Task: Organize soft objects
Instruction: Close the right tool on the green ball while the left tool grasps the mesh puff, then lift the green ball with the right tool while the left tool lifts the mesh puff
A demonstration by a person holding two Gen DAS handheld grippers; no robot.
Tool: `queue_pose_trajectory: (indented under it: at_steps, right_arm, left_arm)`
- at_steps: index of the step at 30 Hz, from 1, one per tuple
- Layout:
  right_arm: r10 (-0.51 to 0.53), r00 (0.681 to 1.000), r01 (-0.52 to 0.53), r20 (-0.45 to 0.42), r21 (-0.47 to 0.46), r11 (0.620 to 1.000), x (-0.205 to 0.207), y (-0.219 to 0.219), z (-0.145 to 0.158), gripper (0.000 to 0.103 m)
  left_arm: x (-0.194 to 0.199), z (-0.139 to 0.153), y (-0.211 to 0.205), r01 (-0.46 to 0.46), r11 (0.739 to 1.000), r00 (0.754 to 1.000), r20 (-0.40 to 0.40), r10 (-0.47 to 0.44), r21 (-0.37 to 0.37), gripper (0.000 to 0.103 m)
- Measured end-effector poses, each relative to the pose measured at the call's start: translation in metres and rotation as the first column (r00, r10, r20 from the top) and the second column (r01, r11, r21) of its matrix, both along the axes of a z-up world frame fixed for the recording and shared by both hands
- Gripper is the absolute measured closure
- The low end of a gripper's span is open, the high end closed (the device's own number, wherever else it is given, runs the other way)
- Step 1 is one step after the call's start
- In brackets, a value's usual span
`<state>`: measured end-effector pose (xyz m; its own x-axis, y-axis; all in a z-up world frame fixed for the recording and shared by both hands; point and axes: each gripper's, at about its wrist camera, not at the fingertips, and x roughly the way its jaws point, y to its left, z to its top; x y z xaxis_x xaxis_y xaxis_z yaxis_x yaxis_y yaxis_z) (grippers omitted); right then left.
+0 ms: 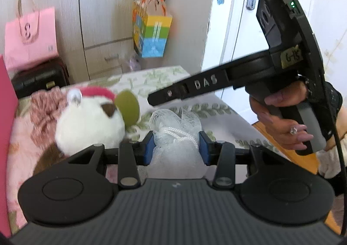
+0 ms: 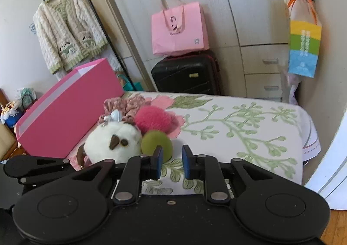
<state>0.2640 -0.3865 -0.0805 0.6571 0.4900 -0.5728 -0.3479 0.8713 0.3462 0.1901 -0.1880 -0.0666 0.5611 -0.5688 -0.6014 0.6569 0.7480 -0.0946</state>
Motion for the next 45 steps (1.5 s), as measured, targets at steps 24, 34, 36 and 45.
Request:
queue_pose_trajectory:
  at_steps: [24,34,36,45]
  right_arm:
    - [0.036,0.999,-0.035,0.011,-0.055,0.998,0.009,0.03,-0.014,0.061]
    - [-0.094,0.995,0.097,0.031,-0.095,0.991,-0.04,0.02,-0.012,0.06]
    - [-0.108,0.993,0.112,0.042,-0.101,0.989,-0.049,0.023,-0.01,0.06]
    - [-0.164,0.985,0.17,0.055,-0.136,0.976,-0.098,0.043,0.001,0.06]
  left_arm:
    - [0.012,-0.014,0.012,-0.069,0.997,0.992,-0.106,0.066,-0.02,0.062]
    - [-0.003,-0.008,0.032,-0.108,0.994,0.987,-0.119,0.105,-0.018,0.062]
    - [-0.006,-0.008,0.038,-0.121,0.993,0.984,-0.13,0.118,-0.015,0.062]
    - [-0.023,-0.004,0.077,-0.167,0.986,0.974,-0.154,0.164,-0.004,0.062]
